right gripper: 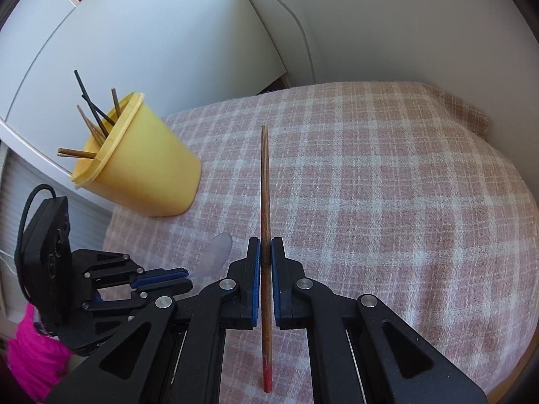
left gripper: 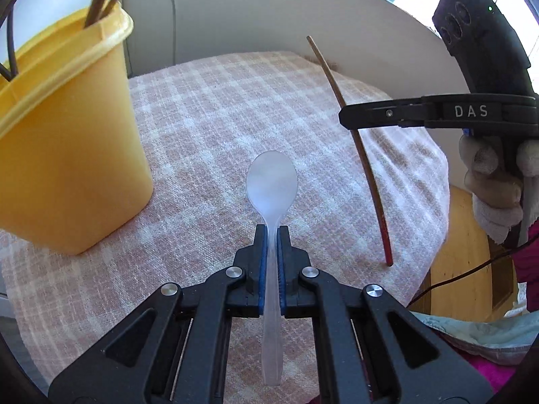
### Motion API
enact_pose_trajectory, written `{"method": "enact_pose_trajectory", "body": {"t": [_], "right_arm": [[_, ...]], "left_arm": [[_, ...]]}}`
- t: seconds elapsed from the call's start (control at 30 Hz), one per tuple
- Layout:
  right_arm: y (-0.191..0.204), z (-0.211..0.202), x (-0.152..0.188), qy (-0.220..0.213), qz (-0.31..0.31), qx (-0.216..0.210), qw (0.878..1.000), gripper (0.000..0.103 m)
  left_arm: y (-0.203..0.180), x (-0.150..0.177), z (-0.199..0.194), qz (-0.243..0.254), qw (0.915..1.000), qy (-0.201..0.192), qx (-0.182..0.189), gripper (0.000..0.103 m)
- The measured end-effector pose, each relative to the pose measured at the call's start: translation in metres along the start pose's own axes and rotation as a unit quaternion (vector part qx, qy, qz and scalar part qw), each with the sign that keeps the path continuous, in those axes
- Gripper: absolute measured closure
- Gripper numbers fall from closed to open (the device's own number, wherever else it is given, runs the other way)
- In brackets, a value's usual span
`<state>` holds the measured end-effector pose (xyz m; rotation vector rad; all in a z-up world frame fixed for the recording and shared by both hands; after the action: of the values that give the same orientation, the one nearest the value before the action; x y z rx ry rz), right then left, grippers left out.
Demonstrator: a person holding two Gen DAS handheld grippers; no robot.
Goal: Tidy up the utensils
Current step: 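Lift the chopstick and spoon in both tools and carry them to the yellow container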
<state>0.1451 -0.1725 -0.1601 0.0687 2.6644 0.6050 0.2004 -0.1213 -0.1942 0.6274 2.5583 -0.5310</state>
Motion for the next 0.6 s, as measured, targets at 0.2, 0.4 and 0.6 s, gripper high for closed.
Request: {"method": "enact_pose_trajectory", "body": {"t": [0.2,0.4,0.6], "right_arm": [[0.020,-0.020,-0.006,-0.033,-0.019,-0.006,0.999,0.098],[0.038,-0.045,-0.017,-0.067,-0.038,-0.010,0.997,0.098],[0.057,-0.061,-0.029,-0.101,-0.063,-0.008,0.993,0.098]], "left_arm": [[0.004,-0.011,-0.034,-0.047,0.9961,-0.068,0.032,0.100],[0.011,-0.021,-0.073,-0.072,0.9873,-0.128,0.061,0.100],[0.019,-0.039,-0.107,-0.080,0.9760,-0.194,0.059,0.100]]}}
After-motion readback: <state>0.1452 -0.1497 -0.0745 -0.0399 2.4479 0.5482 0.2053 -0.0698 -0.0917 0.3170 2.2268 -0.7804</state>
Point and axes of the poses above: each gripper's, at about its wrist camera, not at the fingertips, and z roughly the way its jaws point, y to its left, x to its underside, the point moved 9 cm from there along z, roughly the way its jaws point, and after that the axes turned 2 degrees about -z, right-handed, at the moved point
